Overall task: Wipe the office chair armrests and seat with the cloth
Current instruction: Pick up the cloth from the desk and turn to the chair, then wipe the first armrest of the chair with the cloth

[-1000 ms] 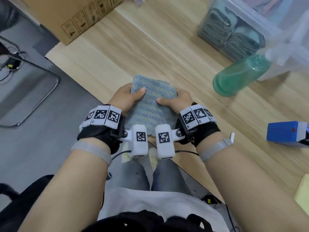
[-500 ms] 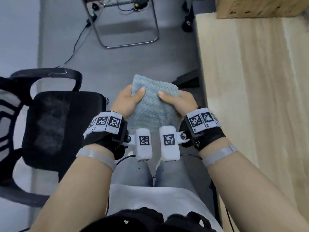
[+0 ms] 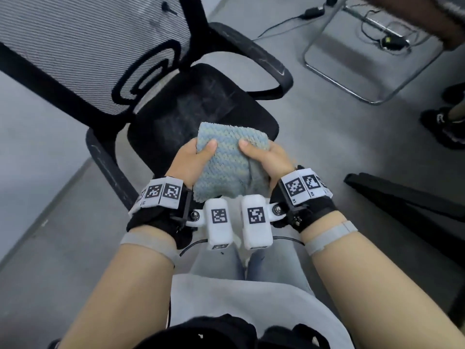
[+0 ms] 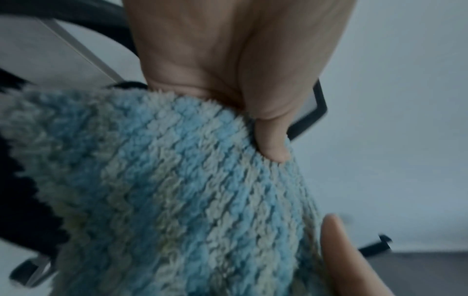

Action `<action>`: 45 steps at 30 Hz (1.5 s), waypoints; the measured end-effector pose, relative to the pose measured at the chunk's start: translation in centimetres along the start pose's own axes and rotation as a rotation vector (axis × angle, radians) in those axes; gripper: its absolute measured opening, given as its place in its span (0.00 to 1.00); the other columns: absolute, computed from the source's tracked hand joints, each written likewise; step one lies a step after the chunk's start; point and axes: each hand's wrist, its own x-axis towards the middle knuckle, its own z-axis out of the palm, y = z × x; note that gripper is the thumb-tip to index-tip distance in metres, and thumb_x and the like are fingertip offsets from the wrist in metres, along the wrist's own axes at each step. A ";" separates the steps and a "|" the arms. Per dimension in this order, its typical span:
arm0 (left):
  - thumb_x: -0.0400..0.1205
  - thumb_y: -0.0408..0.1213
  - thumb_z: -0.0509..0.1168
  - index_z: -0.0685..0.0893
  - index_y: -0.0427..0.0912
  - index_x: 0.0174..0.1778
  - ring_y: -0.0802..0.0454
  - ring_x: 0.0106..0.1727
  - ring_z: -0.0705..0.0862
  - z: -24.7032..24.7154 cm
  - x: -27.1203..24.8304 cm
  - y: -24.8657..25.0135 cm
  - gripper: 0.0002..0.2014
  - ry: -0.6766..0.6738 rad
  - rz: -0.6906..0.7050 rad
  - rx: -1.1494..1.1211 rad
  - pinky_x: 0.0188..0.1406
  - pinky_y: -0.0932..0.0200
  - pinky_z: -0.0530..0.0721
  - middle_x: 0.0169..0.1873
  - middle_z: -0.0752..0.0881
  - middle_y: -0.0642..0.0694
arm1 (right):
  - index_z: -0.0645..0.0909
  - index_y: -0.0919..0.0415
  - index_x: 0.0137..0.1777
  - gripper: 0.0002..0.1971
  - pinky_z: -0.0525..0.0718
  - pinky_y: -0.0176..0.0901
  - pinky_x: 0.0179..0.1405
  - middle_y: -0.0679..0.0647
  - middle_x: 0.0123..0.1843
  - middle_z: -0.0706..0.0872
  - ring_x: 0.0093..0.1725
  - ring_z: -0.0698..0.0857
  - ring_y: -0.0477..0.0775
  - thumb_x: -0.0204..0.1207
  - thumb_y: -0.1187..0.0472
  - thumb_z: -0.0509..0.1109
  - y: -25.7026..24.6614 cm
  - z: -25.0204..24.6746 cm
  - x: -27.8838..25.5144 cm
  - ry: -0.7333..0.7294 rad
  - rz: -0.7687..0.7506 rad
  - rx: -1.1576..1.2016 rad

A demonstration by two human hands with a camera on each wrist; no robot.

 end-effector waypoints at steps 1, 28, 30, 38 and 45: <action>0.79 0.44 0.61 0.80 0.42 0.58 0.44 0.58 0.85 -2.3 0.2 -0.1 0.15 0.044 -0.005 -0.025 0.60 0.42 0.82 0.57 0.86 0.41 | 0.82 0.61 0.54 0.14 0.85 0.59 0.58 0.62 0.57 0.87 0.55 0.87 0.61 0.69 0.62 0.74 0.2 2.0 1.2 -0.035 0.022 -0.041; 0.77 0.28 0.64 0.72 0.39 0.71 0.57 0.56 0.82 -15.4 -0.4 -19.9 0.24 0.733 -0.200 -0.599 0.53 0.72 0.80 0.62 0.81 0.47 | 0.65 0.55 0.73 0.24 0.58 0.51 0.80 0.52 0.81 0.62 0.81 0.55 0.54 0.77 0.55 0.63 12.8 26.9 22.5 -0.793 -0.567 -1.684; 0.77 0.26 0.62 0.73 0.38 0.69 0.61 0.50 0.82 -15.5 0.7 -19.9 0.22 0.690 -0.150 -0.580 0.48 0.78 0.80 0.58 0.82 0.46 | 0.63 0.55 0.74 0.25 0.53 0.50 0.80 0.53 0.82 0.59 0.82 0.50 0.56 0.78 0.58 0.63 13.4 25.3 22.1 -0.844 -0.573 -1.612; 0.77 0.26 0.63 0.80 0.46 0.59 0.55 0.49 0.84 -17.6 1.7 -21.0 0.17 0.466 -0.198 -0.442 0.64 0.54 0.77 0.47 0.86 0.49 | 0.58 0.55 0.76 0.34 0.53 0.39 0.77 0.50 0.83 0.53 0.82 0.46 0.52 0.71 0.82 0.51 12.5 23.1 21.0 -1.011 -0.689 -1.890; 0.76 0.22 0.62 0.80 0.43 0.54 0.71 0.35 0.86 -18.2 2.2 -21.7 0.15 0.437 -0.135 -0.477 0.40 0.76 0.83 0.39 0.87 0.55 | 0.60 0.56 0.74 0.36 0.68 0.52 0.73 0.56 0.83 0.53 0.82 0.46 0.60 0.68 0.83 0.53 12.2 30.1 25.0 -0.730 -0.727 -2.034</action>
